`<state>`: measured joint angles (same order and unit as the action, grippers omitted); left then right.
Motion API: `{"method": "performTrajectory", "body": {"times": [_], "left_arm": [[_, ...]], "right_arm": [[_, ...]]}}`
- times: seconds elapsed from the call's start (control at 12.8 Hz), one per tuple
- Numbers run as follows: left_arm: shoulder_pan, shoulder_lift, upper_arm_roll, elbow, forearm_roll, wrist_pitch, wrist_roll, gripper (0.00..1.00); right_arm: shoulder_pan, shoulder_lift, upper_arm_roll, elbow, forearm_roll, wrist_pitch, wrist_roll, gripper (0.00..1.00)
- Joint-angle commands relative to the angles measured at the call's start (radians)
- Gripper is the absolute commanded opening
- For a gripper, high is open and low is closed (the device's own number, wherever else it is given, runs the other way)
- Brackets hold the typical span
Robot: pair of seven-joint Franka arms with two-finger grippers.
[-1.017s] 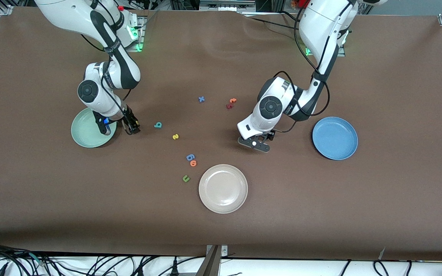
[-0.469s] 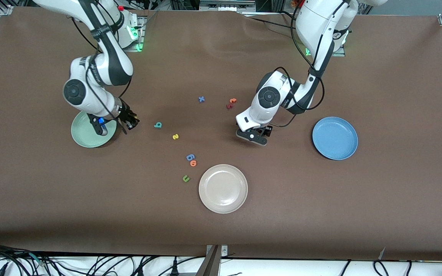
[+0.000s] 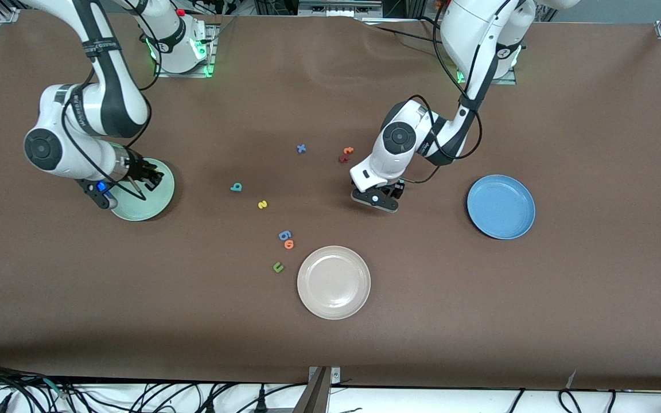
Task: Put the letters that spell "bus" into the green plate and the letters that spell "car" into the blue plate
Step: 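Place the yellow u on the green plate while the left gripper grasps the c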
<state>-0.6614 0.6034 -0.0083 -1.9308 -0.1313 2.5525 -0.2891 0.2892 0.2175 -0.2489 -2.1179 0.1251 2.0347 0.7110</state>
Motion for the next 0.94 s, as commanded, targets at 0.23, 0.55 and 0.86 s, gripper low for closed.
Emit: {"method": "performTrajectory", "body": {"times": [0.23, 0.55, 0.86], "left_arm": [[-0.017, -0.025, 0.011, -0.027, 0.097, 0.009, -0.136, 0.58], [-0.017, -0.020, 0.010, -0.027, 0.111, 0.008, -0.151, 0.50], [-0.018, -0.014, 0.010, -0.027, 0.111, 0.008, -0.186, 0.43]], "right_arm": [[-0.009, 0.101, -0.153, -0.023, -0.013, 0.086, -0.466, 0.00], [-0.032, 0.169, -0.171, -0.054, -0.013, 0.228, -0.593, 0.00], [-0.033, 0.197, -0.173, -0.056, -0.013, 0.265, -0.619, 0.52]]}}
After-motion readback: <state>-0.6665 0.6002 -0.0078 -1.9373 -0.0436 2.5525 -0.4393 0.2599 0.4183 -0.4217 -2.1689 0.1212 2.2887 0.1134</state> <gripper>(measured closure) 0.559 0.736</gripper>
